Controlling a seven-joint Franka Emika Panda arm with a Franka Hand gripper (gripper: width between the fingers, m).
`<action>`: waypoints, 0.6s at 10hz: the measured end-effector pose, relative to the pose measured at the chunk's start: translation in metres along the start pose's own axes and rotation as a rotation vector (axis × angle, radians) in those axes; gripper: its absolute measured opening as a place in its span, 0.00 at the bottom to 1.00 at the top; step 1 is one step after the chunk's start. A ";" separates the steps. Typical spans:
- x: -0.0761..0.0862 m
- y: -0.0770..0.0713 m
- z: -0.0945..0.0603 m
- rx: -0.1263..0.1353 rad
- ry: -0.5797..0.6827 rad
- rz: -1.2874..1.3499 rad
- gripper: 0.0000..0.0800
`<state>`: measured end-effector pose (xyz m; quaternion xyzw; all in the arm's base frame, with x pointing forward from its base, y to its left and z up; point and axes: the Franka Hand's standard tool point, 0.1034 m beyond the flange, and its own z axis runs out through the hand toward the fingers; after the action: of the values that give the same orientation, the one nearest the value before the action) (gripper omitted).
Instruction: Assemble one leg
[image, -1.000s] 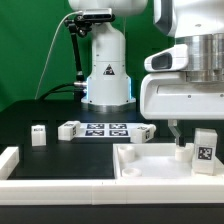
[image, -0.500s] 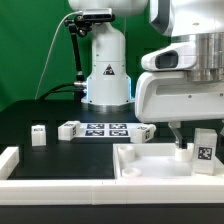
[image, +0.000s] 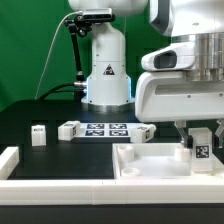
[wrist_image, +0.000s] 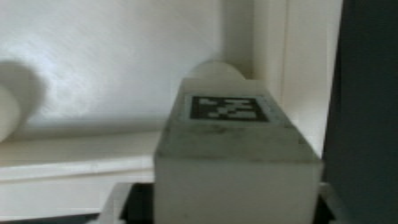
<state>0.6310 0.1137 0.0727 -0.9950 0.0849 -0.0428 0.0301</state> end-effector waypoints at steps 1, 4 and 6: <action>0.000 0.001 0.000 0.000 0.000 0.107 0.36; -0.001 0.006 0.002 0.014 -0.011 0.530 0.36; -0.003 0.007 0.002 0.008 -0.014 0.791 0.36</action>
Offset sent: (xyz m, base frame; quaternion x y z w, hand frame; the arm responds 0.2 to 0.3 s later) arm -0.0038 -0.0017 0.0017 -0.0011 0.0077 0.3310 0.9436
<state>0.6271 0.1074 0.0697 -0.8857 0.4613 -0.0213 0.0486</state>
